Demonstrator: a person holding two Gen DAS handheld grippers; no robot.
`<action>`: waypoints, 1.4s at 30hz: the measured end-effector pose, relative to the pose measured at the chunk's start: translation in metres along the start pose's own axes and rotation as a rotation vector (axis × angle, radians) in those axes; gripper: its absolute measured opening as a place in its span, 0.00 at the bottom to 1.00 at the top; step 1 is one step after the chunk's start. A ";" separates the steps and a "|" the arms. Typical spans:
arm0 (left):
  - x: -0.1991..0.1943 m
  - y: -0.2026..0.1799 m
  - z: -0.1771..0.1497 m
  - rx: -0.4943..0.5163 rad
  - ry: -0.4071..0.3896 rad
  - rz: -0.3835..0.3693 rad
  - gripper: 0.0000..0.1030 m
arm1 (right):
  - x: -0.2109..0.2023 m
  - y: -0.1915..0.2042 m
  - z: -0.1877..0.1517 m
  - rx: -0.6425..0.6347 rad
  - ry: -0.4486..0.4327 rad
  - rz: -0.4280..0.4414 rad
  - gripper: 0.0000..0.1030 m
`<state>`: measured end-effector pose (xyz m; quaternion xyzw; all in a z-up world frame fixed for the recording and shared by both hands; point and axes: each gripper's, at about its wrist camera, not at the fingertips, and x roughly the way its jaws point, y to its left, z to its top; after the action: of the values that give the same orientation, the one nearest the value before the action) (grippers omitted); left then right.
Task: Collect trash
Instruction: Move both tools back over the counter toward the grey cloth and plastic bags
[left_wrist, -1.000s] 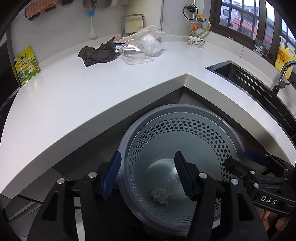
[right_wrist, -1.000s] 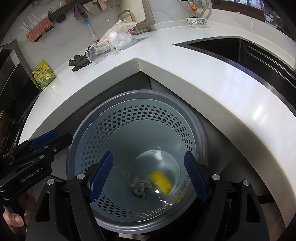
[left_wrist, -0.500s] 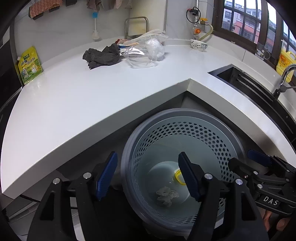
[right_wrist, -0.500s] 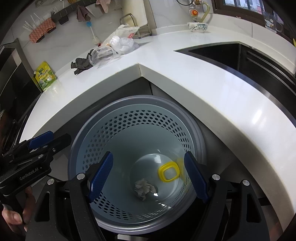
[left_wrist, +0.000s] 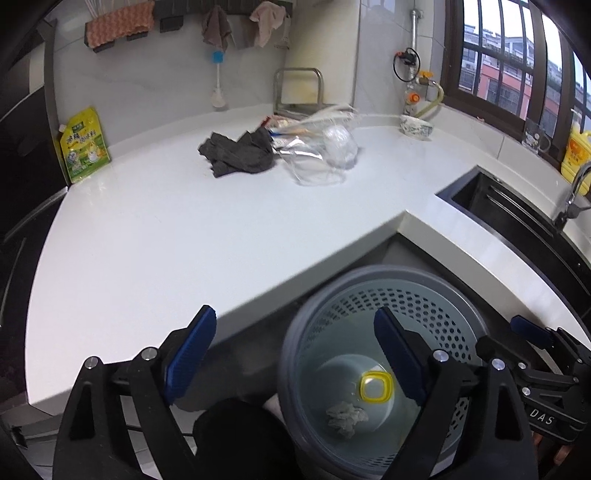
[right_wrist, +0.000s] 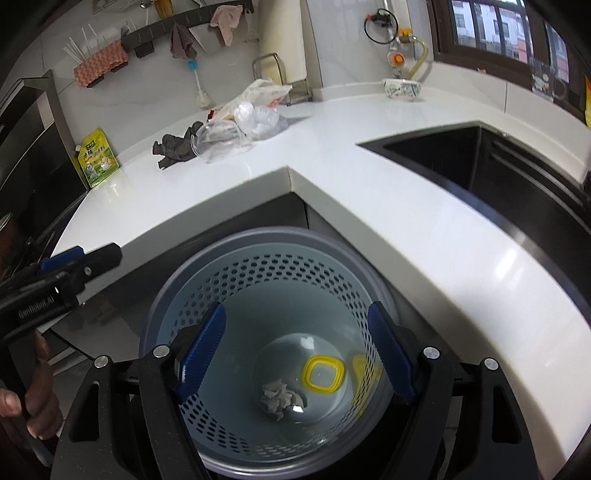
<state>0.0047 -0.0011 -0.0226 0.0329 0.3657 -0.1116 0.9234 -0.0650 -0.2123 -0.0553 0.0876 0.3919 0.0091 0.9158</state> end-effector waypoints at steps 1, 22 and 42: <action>-0.001 0.002 0.004 -0.001 -0.006 0.003 0.84 | 0.000 0.001 0.003 -0.003 -0.004 0.000 0.73; 0.038 0.079 0.117 -0.100 -0.129 0.108 0.90 | 0.050 0.033 0.142 -0.075 -0.091 0.024 0.77; 0.136 0.107 0.166 -0.114 -0.037 0.146 0.91 | 0.169 0.052 0.240 -0.002 0.015 0.033 0.77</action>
<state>0.2365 0.0547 0.0036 0.0050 0.3509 -0.0236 0.9361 0.2276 -0.1833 -0.0050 0.0930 0.3973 0.0252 0.9126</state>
